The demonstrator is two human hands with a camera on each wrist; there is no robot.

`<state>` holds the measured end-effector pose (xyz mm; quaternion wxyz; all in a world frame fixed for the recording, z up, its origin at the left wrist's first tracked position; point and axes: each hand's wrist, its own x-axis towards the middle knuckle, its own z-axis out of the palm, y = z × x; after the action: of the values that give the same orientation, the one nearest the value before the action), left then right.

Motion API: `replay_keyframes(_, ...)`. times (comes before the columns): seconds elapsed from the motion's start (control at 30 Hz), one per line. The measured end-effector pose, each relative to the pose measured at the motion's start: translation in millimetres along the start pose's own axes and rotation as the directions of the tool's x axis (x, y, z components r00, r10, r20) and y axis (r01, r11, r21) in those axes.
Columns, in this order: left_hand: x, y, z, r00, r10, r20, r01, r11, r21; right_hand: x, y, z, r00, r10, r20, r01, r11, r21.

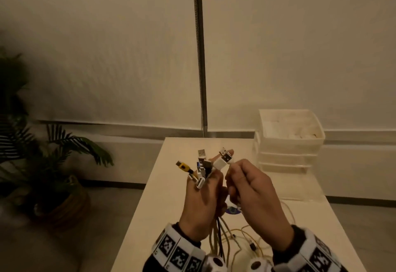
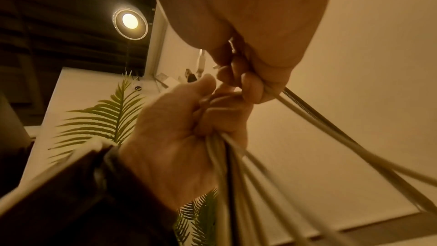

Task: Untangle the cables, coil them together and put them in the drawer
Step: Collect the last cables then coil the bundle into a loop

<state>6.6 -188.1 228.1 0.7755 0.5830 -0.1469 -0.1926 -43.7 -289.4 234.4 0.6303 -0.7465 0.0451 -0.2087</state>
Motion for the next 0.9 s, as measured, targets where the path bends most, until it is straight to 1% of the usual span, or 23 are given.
replay_keyframes(0.07, -6, 1, 2, 0.998, 0.022, 0.054, -0.022, 1.000, 0.009, -5, -1, 7, 0.998, 0.048, -0.039, -0.047, 0.998, 0.029)
replay_keyframes(0.13, -7, 0, 1, 1.000, 0.015, 0.011, -0.015, 1.000, -0.007, -8, -5, 9, 0.993, 0.071, -0.094, -0.059, 0.991, 0.121)
replay_keyframes(0.2, -6, -2, -1, 0.998, -0.002, -0.058, 0.001, 1.000, -0.013, -10, -14, 6, 0.987, 0.068, -0.146, -0.027, 0.963, 0.267)
replay_keyframes(0.23, -5, -4, -2, 0.997, -0.004, -0.076, 0.003, 1.000, -0.012, -10, -19, 4, 0.986, 0.049, -0.157, -0.002, 0.957, 0.291)
replay_keyframes(0.33, -4, -10, -3, 0.998, 0.020, -0.055, -0.018, 0.999, 0.038, -8, -26, -3, 0.986, -0.053, -0.157, 0.076, 0.987, 0.145)
replay_keyframes(0.43, -8, -6, 0, 0.995, 0.083, 0.049, -0.090, 0.979, 0.182, -9, -32, -6, 0.970, -0.131, -0.206, 0.151, 0.985, 0.083)
replay_keyframes(0.5, -10, -3, 1, 0.992, 0.083, 0.100, -0.106, 0.960, 0.258, -8, -33, -9, 0.967, -0.164, -0.192, 0.173, 0.985, 0.028)
replay_keyframes(0.53, -10, -3, 0, 0.992, 0.075, 0.106, -0.102, 0.954, 0.281, -8, -31, -10, 0.967, -0.186, -0.175, 0.186, 0.982, -0.019)
replay_keyframes(0.6, -9, -4, -1, 0.995, 0.064, 0.081, -0.086, 0.949, 0.304, -8, -29, -11, 0.959, -0.244, -0.148, 0.216, 0.959, -0.183)
replay_keyframes(0.63, -9, -5, -1, 0.996, 0.065, 0.060, -0.080, 0.953, 0.293, -9, -29, -11, 0.954, -0.266, -0.138, 0.224, 0.939, -0.262)
replay_keyframes(0.67, -10, -5, -2, 0.997, 0.066, 0.050, -0.076, 0.962, 0.263, -9, -29, -11, 0.950, -0.282, -0.135, 0.231, 0.924, -0.305)
replay_keyframes(0.77, -10, -7, -4, 0.997, 0.036, 0.074, -0.049, 0.984, 0.170, -8, -28, -15, 0.947, -0.287, -0.146, 0.233, 0.923, -0.306)
replay_keyframes(0.83, -10, -6, -8, 0.995, 0.004, 0.097, -0.017, 0.991, 0.135, -7, -27, -17, 0.950, -0.293, -0.107, 0.247, 0.916, -0.316)
replay_keyframes(0.9, -11, -3, -11, 0.991, 0.001, 0.130, -0.016, 0.993, 0.115, -6, -26, -20, 0.953, -0.296, -0.061, 0.264, 0.913, -0.310)
